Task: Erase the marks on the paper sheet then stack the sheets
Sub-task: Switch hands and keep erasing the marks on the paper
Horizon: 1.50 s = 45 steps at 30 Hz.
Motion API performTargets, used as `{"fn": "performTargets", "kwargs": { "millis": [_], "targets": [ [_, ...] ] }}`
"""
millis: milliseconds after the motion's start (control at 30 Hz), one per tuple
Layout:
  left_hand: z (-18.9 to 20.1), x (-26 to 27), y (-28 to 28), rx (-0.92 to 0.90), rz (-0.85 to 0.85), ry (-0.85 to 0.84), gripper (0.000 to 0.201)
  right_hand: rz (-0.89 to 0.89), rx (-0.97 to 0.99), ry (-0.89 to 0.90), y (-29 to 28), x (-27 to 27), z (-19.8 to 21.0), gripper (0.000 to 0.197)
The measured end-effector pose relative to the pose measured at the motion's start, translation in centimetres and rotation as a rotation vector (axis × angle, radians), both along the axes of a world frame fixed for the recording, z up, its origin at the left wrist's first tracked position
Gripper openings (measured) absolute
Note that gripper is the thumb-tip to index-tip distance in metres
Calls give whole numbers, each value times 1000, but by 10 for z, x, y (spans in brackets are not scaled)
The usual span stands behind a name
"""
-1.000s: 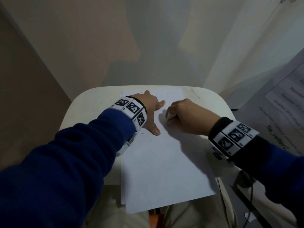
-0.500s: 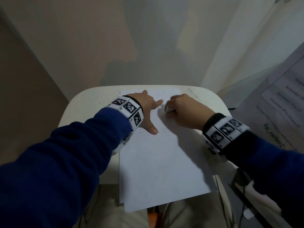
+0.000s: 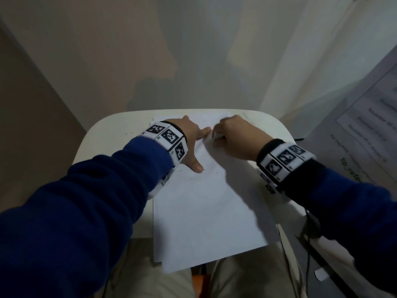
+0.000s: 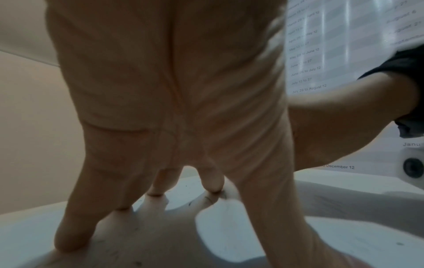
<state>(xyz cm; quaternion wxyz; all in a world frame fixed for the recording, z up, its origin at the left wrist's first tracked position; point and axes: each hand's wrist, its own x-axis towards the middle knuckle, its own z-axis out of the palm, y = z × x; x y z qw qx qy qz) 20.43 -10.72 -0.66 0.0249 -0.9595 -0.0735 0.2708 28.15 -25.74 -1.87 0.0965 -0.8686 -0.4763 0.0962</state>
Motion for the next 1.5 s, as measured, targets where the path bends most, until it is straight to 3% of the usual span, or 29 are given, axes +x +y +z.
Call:
{"fn": "performTargets", "kwargs": {
  "millis": [267, 500, 700, 900, 1200, 1333, 1500],
  "targets": [
    [2, 0, -2, -3, 20, 26, 126, 16, -6, 53, -33, -13, -2, 14],
    [7, 3, -6, 22, -24, 50, 121, -26, 65, -20, -9, 4, -1, 16],
    [5, 2, -6, 28, -58, 21, 120, 10, -39, 47, -31, -10, 1, 14],
    [6, 0, -6, 42, -59, 21, 121, -42, -25, -91, -12, 3, 11, 21],
    [6, -1, -7, 35, -61, 6, 119, -7, -93, 9, -35, -6, 9, 12],
    [7, 2, -7, 35, -35, 43, 123, -46, -48, -80, -16, 6, 6, 14],
    [8, 1, -8, 39, -49, 32, 121, -60, -39, -60, -25, 5, -2, 14]
  ]
}}
